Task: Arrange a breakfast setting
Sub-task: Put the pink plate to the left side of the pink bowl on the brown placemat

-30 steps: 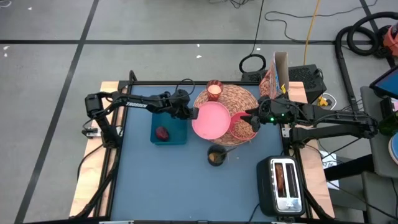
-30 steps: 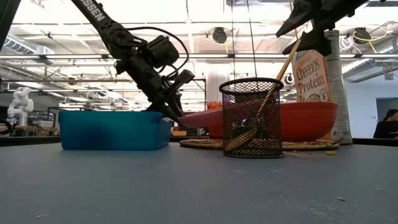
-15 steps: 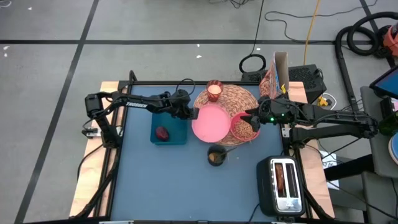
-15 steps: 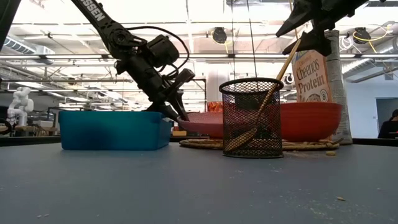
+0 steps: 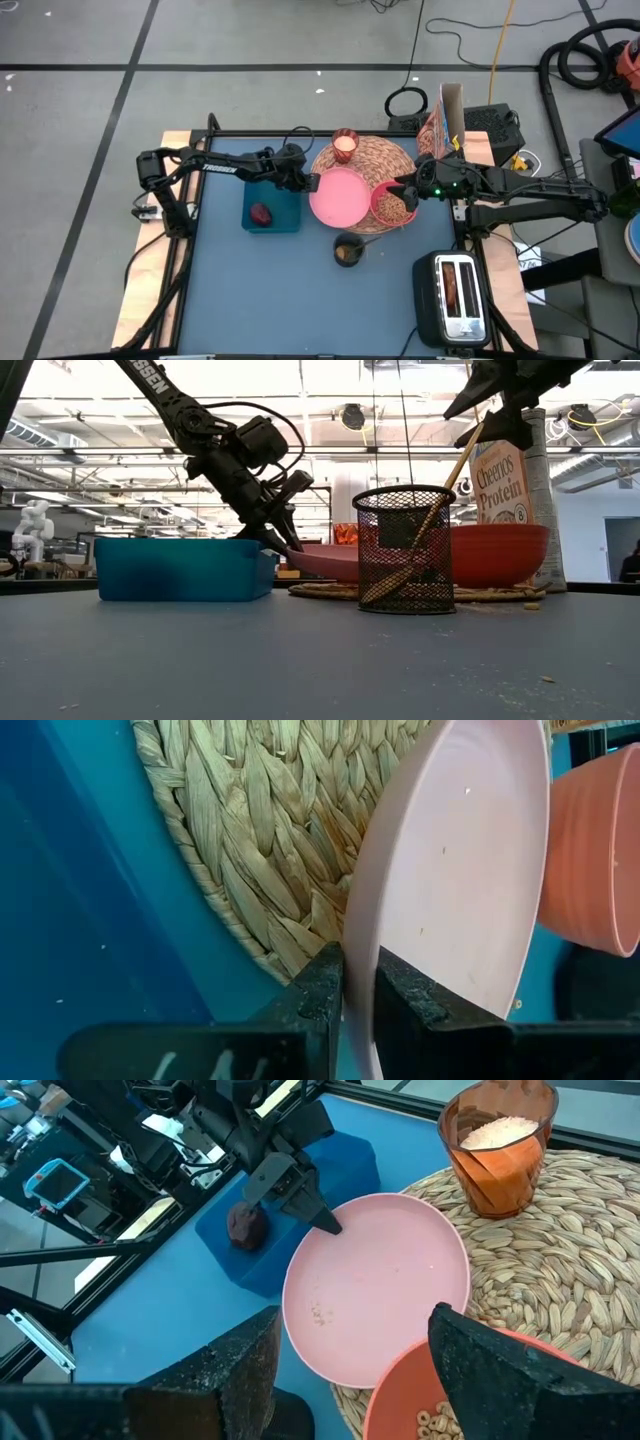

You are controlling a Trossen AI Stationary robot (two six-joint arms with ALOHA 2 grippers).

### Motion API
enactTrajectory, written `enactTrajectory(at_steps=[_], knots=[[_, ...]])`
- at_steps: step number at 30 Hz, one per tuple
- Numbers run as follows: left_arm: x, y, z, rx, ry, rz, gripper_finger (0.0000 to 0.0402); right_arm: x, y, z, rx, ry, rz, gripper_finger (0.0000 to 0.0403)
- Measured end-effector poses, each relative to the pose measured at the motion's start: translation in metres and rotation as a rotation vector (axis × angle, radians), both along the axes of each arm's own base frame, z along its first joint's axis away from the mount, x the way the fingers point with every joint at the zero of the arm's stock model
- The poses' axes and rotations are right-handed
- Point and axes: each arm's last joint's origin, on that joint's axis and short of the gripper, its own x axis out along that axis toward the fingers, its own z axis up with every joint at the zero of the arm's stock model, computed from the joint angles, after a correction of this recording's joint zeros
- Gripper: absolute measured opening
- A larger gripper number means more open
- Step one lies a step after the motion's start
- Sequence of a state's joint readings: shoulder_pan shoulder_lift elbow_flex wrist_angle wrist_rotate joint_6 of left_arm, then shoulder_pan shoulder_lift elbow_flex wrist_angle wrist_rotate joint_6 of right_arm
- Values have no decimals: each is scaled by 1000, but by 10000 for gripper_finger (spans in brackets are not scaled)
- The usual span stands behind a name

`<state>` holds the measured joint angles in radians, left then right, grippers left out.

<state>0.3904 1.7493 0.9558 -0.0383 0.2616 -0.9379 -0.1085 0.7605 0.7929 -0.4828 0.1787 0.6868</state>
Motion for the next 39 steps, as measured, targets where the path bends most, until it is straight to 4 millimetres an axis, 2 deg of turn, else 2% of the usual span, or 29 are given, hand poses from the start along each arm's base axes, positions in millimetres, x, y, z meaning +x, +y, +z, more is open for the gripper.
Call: enactTrajectory(at_steps=[21, 27, 35, 39], knots=[[0, 0, 0, 17, -6, -14, 48, 0, 0, 0, 0, 0, 0, 244], [1, 0, 1, 32, -11, -29, 74, 0, 0, 0, 0, 0, 0, 244], [1, 0, 1, 40, -12, -23, 80, 0, 0, 0, 0, 0, 0, 244], [1, 0, 2, 40, -15, -24, 108, 0, 0, 0, 1, 0, 0, 244]])
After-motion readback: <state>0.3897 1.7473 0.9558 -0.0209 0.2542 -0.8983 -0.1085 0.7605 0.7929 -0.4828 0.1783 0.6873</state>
